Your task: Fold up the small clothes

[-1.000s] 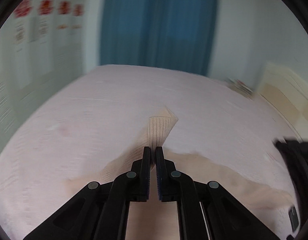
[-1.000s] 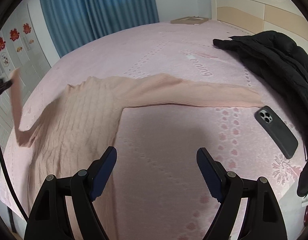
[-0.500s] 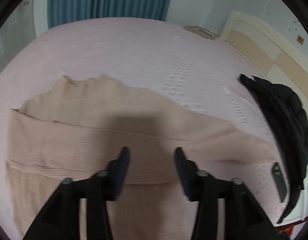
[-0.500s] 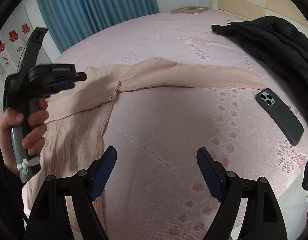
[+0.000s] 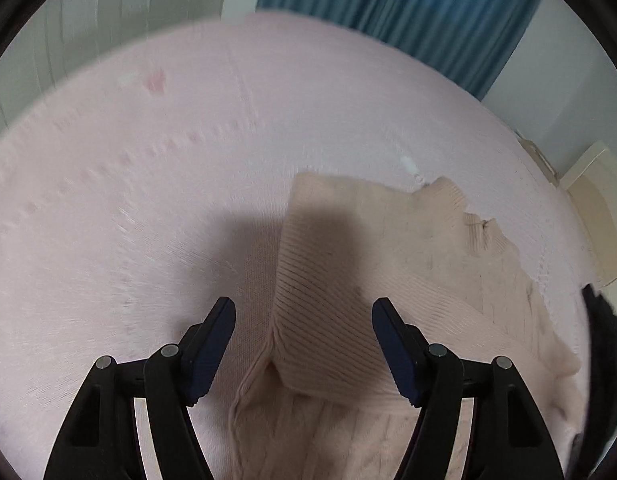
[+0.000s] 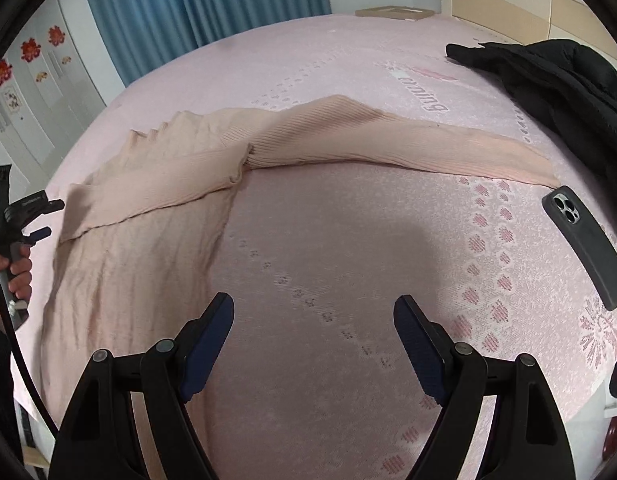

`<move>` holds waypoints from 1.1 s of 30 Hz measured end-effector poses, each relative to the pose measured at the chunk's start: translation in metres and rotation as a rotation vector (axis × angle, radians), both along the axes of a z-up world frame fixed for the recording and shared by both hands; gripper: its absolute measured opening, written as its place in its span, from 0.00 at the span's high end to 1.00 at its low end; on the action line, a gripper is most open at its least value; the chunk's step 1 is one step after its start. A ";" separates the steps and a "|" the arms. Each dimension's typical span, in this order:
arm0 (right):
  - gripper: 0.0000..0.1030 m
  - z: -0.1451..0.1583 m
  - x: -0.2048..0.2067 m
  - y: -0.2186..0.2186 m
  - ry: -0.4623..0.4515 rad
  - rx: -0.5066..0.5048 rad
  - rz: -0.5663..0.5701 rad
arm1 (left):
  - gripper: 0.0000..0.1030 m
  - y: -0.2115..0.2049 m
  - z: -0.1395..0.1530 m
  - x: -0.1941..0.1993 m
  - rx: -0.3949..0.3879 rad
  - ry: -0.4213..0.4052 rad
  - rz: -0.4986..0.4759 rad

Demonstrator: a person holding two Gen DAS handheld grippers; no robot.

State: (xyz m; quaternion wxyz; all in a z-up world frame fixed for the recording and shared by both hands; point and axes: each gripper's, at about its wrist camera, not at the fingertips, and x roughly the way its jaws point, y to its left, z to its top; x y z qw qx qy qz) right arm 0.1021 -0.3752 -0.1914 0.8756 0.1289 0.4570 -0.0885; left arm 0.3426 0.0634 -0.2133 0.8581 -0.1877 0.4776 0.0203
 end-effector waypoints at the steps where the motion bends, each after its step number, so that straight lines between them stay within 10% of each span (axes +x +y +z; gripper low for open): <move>1: 0.20 -0.001 0.001 -0.002 0.004 -0.001 -0.007 | 0.42 0.002 -0.010 0.002 -0.033 0.005 0.001; 3: 0.20 -0.002 0.003 -0.009 0.010 0.000 -0.026 | 0.82 0.001 -0.020 0.010 -0.063 0.008 0.000; 9: 0.20 0.003 0.008 -0.033 0.010 -0.053 -0.078 | 0.90 0.027 -0.023 0.001 0.023 -0.079 0.121; 16: 0.20 0.002 0.027 -0.067 -0.014 -0.078 -0.120 | 0.56 0.022 -0.006 -0.028 0.066 -0.106 0.068; 23: 0.20 -0.012 0.057 -0.123 -0.036 0.049 -0.218 | 0.44 -0.051 -0.001 -0.043 0.169 -0.148 -0.204; 33: 0.26 -0.043 0.074 -0.157 -0.042 0.178 -0.273 | 0.30 -0.079 -0.023 -0.042 0.268 -0.138 -0.240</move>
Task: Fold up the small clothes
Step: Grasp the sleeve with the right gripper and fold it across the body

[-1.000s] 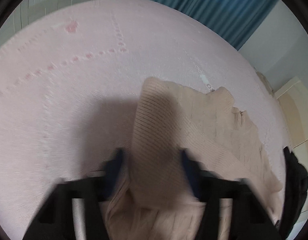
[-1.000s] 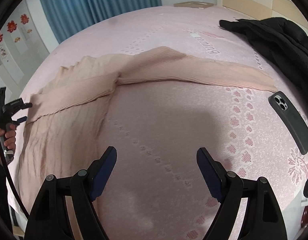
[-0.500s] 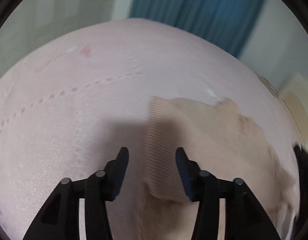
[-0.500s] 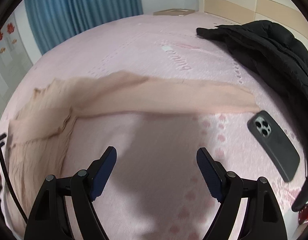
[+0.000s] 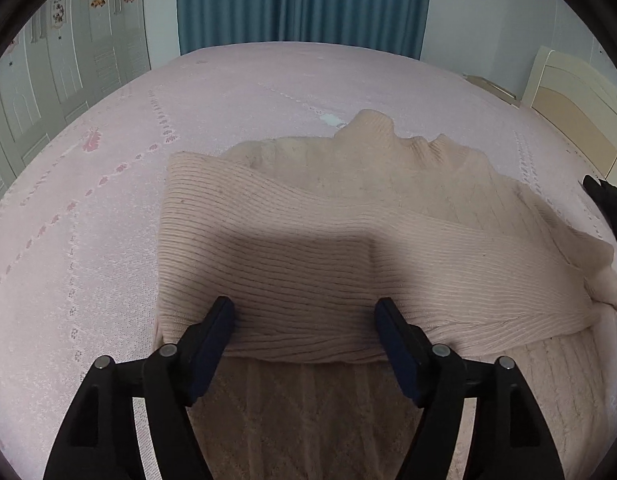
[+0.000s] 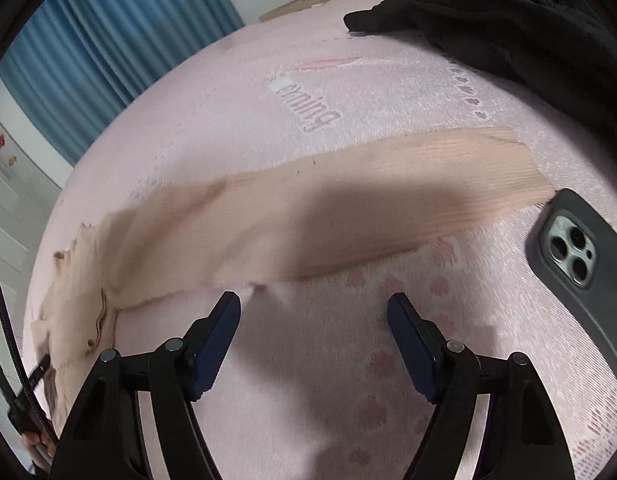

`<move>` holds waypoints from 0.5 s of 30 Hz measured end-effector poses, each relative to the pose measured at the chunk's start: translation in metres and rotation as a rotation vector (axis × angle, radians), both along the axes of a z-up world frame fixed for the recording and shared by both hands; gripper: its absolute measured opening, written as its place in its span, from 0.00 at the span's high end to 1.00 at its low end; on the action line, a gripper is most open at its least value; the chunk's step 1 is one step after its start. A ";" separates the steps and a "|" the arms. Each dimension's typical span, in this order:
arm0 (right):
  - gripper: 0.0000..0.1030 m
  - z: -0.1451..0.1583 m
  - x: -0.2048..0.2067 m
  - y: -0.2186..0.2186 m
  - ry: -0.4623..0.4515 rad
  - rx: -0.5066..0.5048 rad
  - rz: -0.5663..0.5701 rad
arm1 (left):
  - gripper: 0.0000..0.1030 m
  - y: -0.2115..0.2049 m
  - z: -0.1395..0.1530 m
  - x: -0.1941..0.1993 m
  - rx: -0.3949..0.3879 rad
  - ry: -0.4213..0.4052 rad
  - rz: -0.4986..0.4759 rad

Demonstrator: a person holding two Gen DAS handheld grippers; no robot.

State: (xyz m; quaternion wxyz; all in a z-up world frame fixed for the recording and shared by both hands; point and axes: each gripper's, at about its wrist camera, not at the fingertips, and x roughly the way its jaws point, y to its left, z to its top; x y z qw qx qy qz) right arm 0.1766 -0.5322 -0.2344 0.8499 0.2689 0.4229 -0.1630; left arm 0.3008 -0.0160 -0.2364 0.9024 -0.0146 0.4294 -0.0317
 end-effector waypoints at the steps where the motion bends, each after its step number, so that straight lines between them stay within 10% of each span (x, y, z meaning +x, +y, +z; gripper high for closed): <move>1: 0.26 -0.001 0.001 -0.001 -0.010 0.006 -0.008 | 0.29 -0.001 -0.001 0.000 0.003 -0.002 -0.002; 11: 0.36 0.002 0.029 -0.035 -0.068 0.007 -0.132 | 0.26 0.001 -0.002 0.002 0.000 -0.003 -0.011; 15: 0.89 0.009 0.038 -0.054 -0.052 -0.055 -0.179 | 0.26 0.007 0.004 -0.004 -0.014 -0.002 -0.025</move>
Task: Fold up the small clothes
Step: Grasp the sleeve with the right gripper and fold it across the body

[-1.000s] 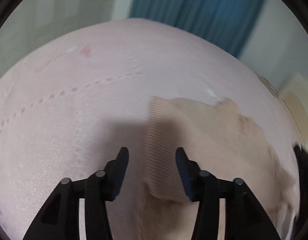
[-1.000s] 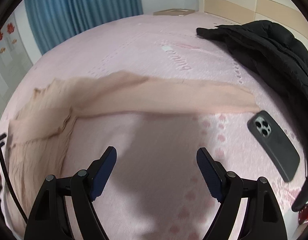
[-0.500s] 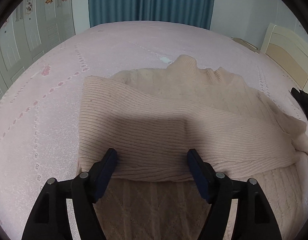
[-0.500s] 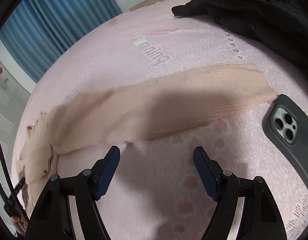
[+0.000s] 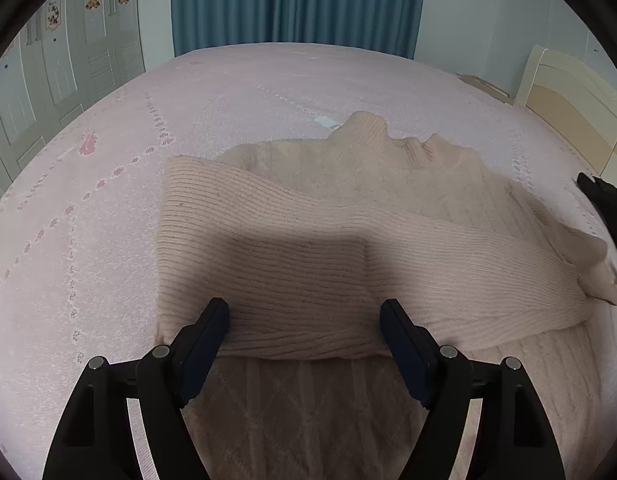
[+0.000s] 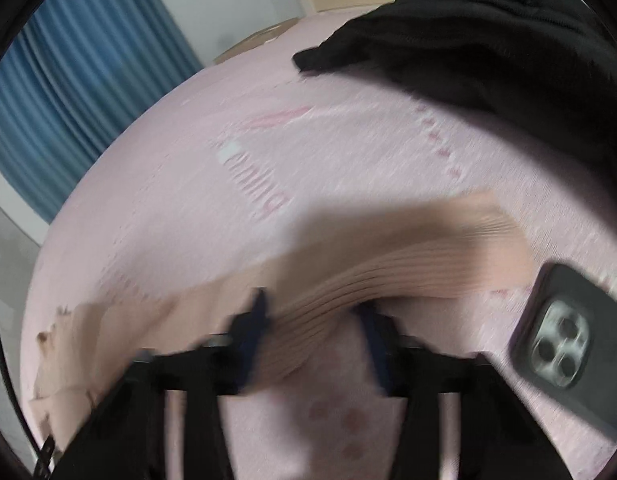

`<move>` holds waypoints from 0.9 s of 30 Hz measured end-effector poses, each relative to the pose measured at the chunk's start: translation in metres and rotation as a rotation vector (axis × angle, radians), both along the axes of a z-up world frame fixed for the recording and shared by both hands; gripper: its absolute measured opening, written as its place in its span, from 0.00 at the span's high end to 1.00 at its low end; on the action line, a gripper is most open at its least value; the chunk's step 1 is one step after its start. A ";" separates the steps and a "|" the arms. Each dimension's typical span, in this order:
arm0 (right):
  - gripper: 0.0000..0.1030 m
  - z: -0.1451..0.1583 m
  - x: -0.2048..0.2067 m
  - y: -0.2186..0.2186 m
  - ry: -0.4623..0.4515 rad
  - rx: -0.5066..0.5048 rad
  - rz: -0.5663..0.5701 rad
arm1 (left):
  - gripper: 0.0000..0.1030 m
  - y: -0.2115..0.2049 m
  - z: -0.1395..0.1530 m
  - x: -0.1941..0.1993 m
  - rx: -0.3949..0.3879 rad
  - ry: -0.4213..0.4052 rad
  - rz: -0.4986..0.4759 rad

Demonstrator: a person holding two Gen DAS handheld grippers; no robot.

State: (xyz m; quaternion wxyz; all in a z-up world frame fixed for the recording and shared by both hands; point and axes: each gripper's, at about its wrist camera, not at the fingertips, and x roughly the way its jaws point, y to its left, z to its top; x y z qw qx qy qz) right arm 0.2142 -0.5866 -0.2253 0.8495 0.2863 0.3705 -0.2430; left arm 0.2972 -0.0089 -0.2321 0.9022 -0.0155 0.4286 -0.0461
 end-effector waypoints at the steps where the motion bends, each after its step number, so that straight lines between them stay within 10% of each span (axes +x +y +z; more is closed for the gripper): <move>1: 0.90 0.002 0.002 -0.002 0.000 -0.009 0.008 | 0.26 0.005 0.002 -0.004 -0.010 0.001 0.001; 10: 0.90 0.111 0.027 0.091 -0.101 -0.286 0.194 | 0.27 0.080 0.023 -0.035 -0.110 0.000 0.120; 16: 0.90 0.178 0.072 0.249 -0.209 -0.383 0.476 | 0.27 0.115 0.038 -0.058 -0.120 -0.016 0.139; 21: 0.87 0.167 0.102 0.388 -0.245 -0.275 0.764 | 0.27 0.143 0.040 -0.071 -0.140 -0.008 0.163; 24: 0.60 0.128 0.112 0.452 -0.191 -0.169 0.937 | 0.27 0.152 0.035 -0.073 -0.162 0.012 0.173; 27: 0.54 0.096 0.106 0.464 -0.153 -0.164 0.963 | 0.27 0.152 0.029 -0.073 -0.174 0.015 0.151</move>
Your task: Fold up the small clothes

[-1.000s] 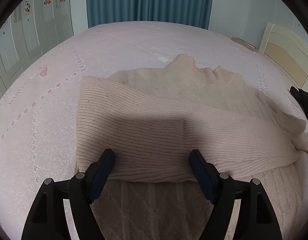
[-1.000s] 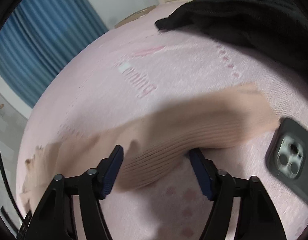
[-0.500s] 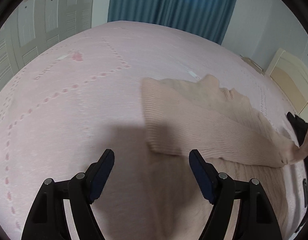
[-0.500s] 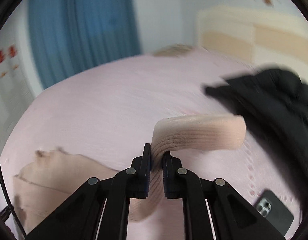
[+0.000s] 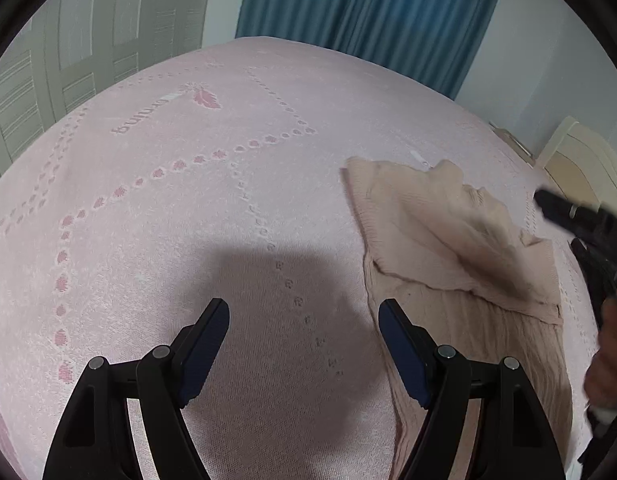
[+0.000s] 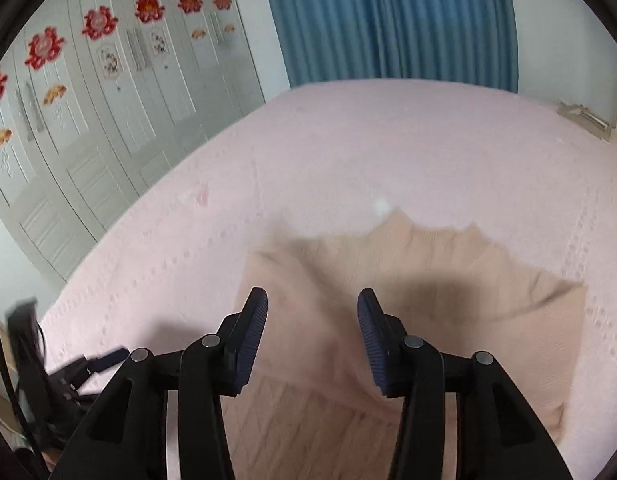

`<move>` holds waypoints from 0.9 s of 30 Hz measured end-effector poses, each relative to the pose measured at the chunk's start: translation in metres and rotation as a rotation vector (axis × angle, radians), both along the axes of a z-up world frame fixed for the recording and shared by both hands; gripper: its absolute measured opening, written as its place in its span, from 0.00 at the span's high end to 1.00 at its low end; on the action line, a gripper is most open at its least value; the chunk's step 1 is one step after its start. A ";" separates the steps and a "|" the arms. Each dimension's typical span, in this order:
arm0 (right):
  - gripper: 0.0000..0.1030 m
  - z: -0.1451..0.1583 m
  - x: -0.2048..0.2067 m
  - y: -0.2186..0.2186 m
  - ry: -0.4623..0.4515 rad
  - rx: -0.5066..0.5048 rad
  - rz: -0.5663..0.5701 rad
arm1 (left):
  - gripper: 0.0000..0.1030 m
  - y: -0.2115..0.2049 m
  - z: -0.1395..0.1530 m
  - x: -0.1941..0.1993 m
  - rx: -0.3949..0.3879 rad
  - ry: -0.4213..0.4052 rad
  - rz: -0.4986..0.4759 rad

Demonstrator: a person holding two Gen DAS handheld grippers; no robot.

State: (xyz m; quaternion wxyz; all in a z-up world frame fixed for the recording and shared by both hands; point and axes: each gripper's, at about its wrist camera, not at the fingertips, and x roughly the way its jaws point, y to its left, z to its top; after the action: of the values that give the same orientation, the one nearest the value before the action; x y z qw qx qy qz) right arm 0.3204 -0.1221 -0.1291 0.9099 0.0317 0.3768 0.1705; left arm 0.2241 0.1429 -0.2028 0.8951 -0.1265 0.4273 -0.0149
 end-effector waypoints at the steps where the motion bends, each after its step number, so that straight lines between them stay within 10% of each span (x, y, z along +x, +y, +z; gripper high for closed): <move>1: 0.54 -0.005 -0.003 -0.005 0.004 0.000 -0.004 | 0.27 -0.002 -0.001 0.001 -0.007 -0.002 -0.015; 13: 0.50 -0.054 -0.052 -0.194 0.113 -0.163 -0.340 | 0.27 -0.051 -0.008 0.050 -0.174 0.008 -0.098; 22: 0.50 -0.093 -0.040 -0.207 0.185 -0.052 -0.320 | 0.45 -0.064 -0.016 0.092 -0.154 0.037 -0.020; 24: 0.55 -0.104 -0.032 -0.205 0.205 -0.038 -0.323 | 0.55 -0.064 -0.020 0.102 -0.150 0.064 -0.006; 27: 0.89 -0.103 -0.027 -0.207 0.182 -0.025 -0.327 | 0.68 -0.064 -0.022 0.112 -0.137 0.065 0.014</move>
State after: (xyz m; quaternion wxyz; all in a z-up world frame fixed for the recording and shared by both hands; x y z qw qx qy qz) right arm 0.2931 -0.3286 -0.2326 0.8879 0.0964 0.4497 0.0123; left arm 0.3360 0.0785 -0.2249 0.8701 -0.1909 0.4530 -0.0341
